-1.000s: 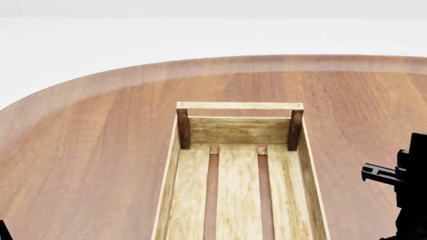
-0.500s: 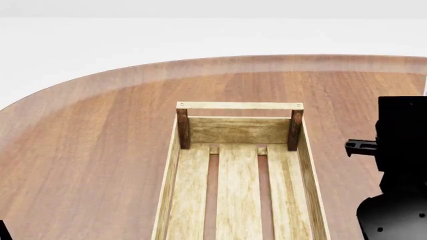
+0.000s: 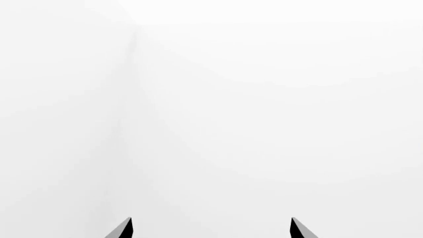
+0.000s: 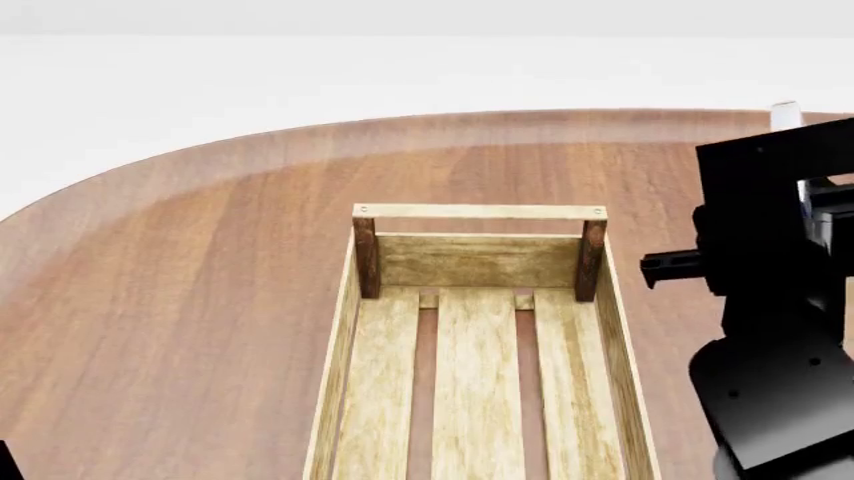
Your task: Pick up the cream cheese and put it in the tray.
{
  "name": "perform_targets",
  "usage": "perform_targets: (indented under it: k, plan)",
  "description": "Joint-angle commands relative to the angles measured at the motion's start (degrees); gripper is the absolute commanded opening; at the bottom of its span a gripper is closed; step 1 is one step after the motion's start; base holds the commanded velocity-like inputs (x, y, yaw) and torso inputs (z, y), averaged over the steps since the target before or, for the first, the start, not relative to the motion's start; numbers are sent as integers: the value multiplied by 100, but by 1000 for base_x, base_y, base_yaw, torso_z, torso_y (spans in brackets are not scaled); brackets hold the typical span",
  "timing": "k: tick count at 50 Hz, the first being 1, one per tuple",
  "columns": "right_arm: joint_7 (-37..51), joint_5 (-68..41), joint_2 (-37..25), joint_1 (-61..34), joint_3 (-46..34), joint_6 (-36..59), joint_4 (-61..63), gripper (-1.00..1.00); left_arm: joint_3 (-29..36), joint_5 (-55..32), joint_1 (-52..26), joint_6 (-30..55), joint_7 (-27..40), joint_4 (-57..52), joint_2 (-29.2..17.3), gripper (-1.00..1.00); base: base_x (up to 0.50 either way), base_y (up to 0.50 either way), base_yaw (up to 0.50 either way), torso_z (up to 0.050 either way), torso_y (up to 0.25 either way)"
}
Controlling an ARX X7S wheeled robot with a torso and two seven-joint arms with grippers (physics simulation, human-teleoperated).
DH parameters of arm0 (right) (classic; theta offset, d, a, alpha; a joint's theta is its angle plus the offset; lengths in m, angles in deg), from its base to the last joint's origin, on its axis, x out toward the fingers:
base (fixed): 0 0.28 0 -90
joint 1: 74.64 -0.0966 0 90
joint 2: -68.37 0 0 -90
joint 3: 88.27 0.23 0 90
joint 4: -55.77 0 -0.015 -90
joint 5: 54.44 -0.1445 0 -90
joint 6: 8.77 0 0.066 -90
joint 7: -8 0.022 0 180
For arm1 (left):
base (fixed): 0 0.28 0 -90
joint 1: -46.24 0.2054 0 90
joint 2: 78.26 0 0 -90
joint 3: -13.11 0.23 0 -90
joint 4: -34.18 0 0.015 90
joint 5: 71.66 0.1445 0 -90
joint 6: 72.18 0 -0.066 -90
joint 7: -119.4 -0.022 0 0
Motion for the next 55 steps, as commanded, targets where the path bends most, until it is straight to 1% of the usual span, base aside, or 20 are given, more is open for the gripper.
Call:
perform_targets:
  k: [1, 8, 19, 32, 41, 44, 45, 47, 55]
  plan:
    - [-499, -72, 6, -240, -65, 58, -84, -100, 1, -15, 10, -5, 11, -15, -18, 100, 0, 0, 0, 0, 0]
    - [-739, -180, -13, -224, -56, -87, -173, -100, 18, -8, -19, 16, 11, 16, -10, 100, 0, 0, 0, 0, 1]
    - [-1272, -773, 21, -82, 298, -303, -179, -100, 35, -18, -29, 26, 10, 23, -19, 100, 0, 0, 0, 0, 0]
    - [-1642, -1259, 58, 87, 604, -471, -144, -100, 49, -21, -36, 50, 19, 16, -27, 100, 0, 0, 0, 0, 1]
    - [-1685, -1332, 55, 83, 612, -428, -110, -100, 52, -29, -29, 61, 27, -6, -42, 100, 0, 0, 0, 0, 1]
    - [-1846, -1583, 52, 70, 679, -306, -12, -100, 59, -25, -34, 72, 26, -8, -43, 100, 0, 0, 0, 0, 0]
    - [-2002, -1918, 85, 88, 874, -238, -13, -100, 58, -22, -31, 70, 28, -11, -45, 100, 0, 0, 0, 0, 0]
    - [-2115, -2101, 100, 84, 918, -144, -26, -100, 55, -29, -26, 63, 31, -15, -49, 100, 0, 0, 0, 0, 0]
    - [-2241, -2230, 155, 108, 970, -174, -128, -100, 56, -40, -33, 53, 36, -7, -57, 100, 0, 0, 0, 0, 0]
